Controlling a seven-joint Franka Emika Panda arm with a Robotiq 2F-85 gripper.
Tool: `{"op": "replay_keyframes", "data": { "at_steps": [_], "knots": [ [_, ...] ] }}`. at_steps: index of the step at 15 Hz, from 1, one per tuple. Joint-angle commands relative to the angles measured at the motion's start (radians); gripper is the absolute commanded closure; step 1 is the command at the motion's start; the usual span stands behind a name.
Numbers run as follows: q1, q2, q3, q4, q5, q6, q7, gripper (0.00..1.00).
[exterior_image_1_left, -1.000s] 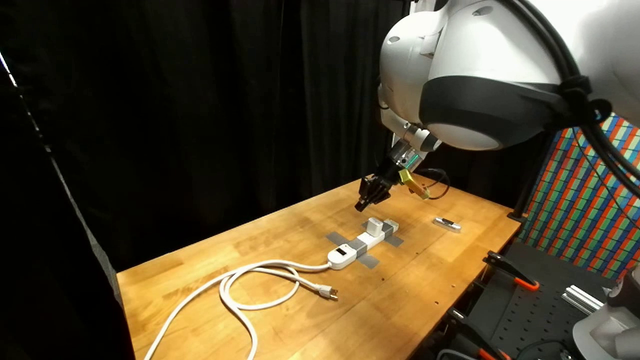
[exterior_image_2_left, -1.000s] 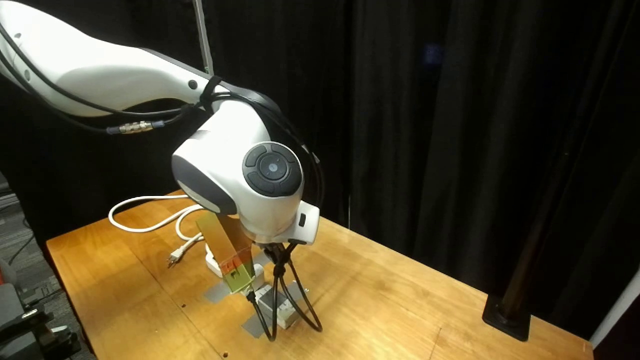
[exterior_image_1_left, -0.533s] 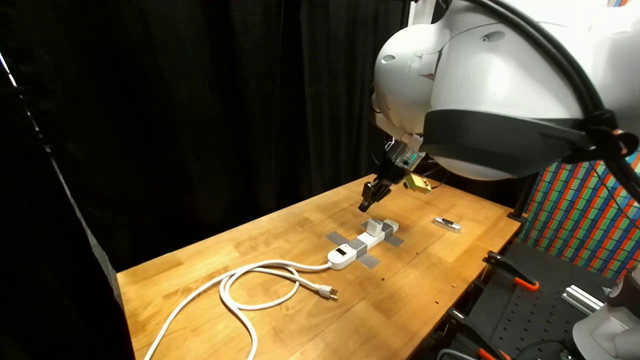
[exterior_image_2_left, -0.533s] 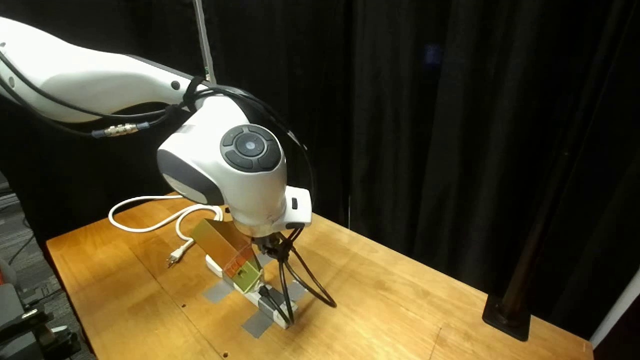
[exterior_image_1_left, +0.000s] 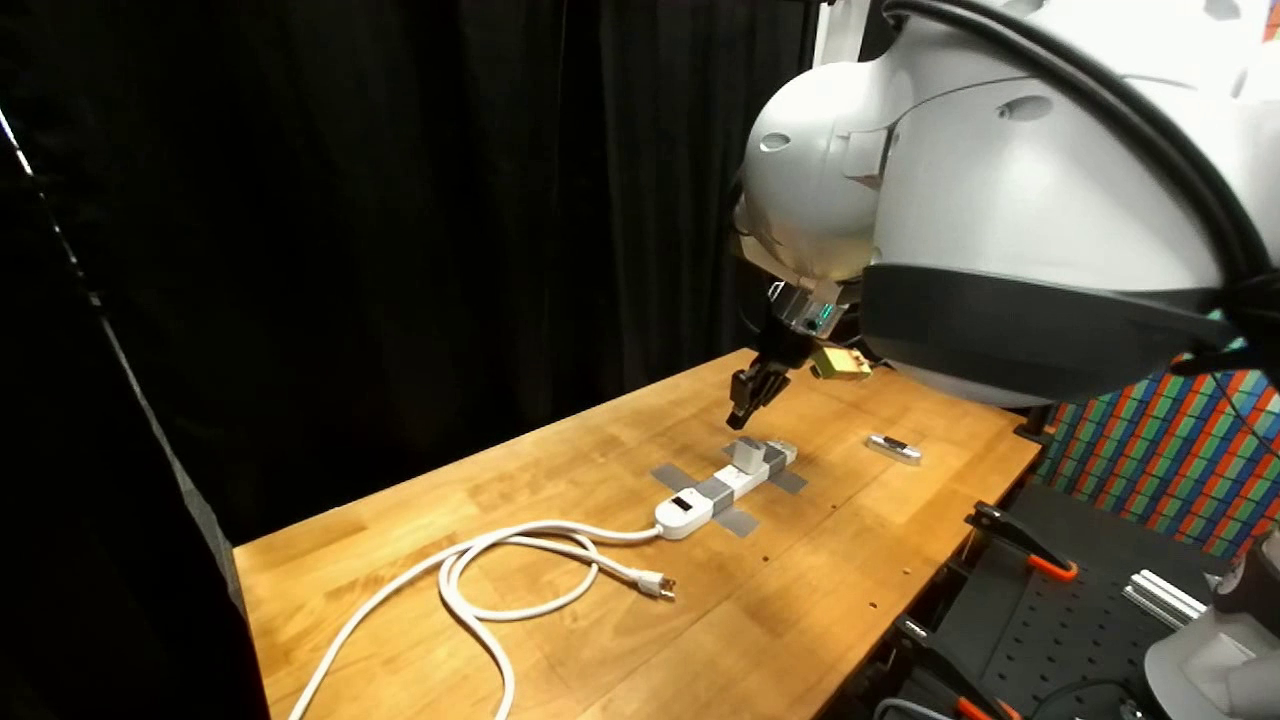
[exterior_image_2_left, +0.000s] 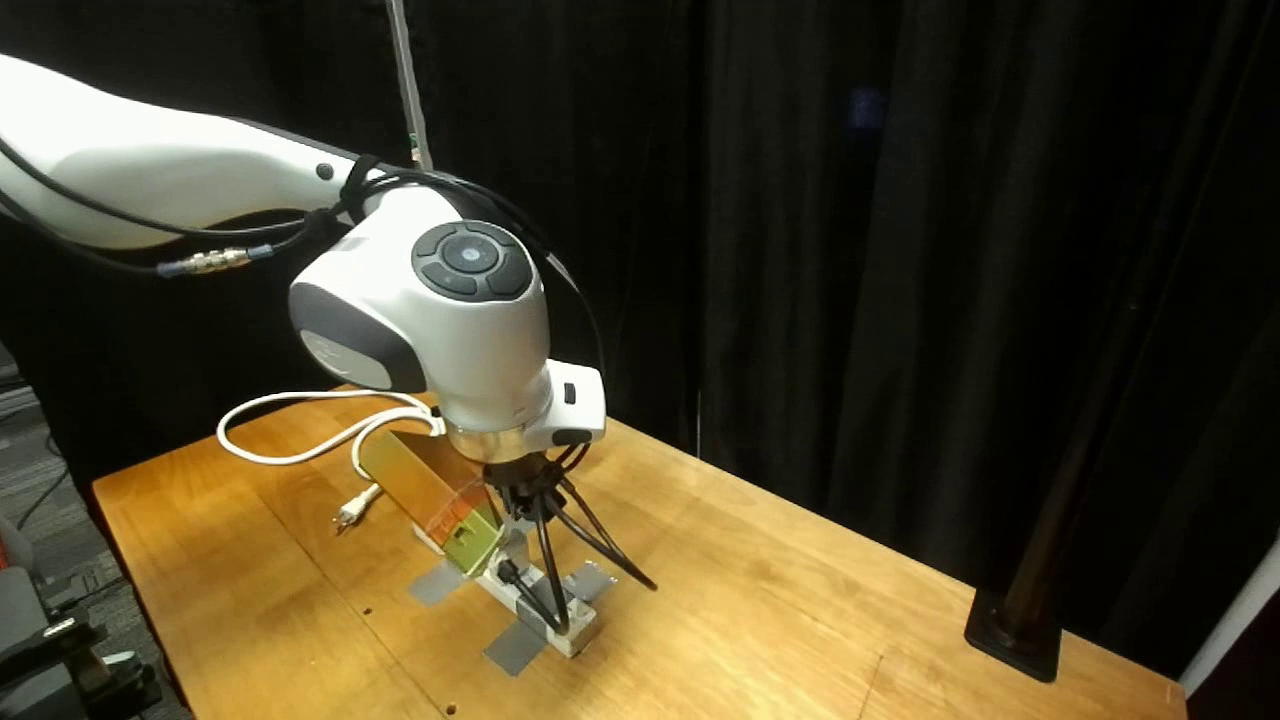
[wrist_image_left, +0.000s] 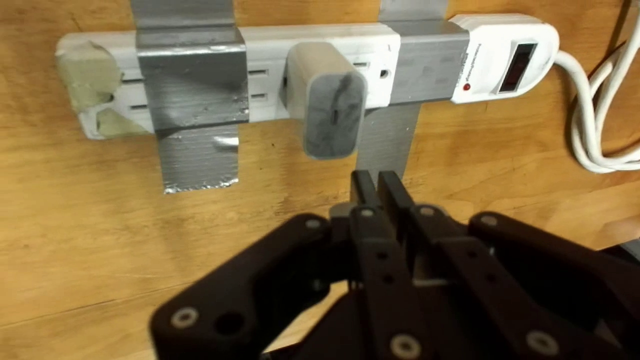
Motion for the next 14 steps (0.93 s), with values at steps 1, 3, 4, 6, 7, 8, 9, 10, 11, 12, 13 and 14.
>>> {"op": "replay_keyframes", "data": {
  "at_steps": [1, 3, 4, 6, 7, 8, 9, 10, 11, 12, 13, 14],
  "knots": [
    [0.021, -0.037, -0.007, -0.004, 0.006, 0.024, 0.024, 0.9],
    [0.013, -0.041, 0.004, 0.002, 0.012, 0.03, 0.024, 0.89],
    [0.01, -0.043, 0.01, 0.005, 0.011, 0.036, 0.028, 0.9],
    [0.002, -0.06, 0.03, 0.013, 0.01, 0.053, 0.04, 0.9],
    [0.0, -0.068, 0.04, 0.017, 0.006, 0.065, 0.053, 0.89],
    [-0.008, -0.078, 0.052, 0.024, 0.009, 0.073, 0.061, 0.9],
    [-0.014, -0.085, 0.055, 0.03, 0.008, 0.082, 0.07, 0.9],
    [-0.017, -0.086, 0.058, 0.034, 0.004, 0.082, 0.081, 0.9],
    [-0.021, -0.088, 0.061, 0.036, 0.004, 0.08, 0.087, 0.9],
    [-0.026, -0.09, 0.066, 0.039, 0.001, 0.076, 0.097, 0.9],
    [-0.028, -0.092, 0.071, 0.037, -0.007, 0.071, 0.11, 0.9],
    [-0.031, -0.092, 0.076, 0.036, -0.01, 0.065, 0.118, 0.9]
  ]
}}
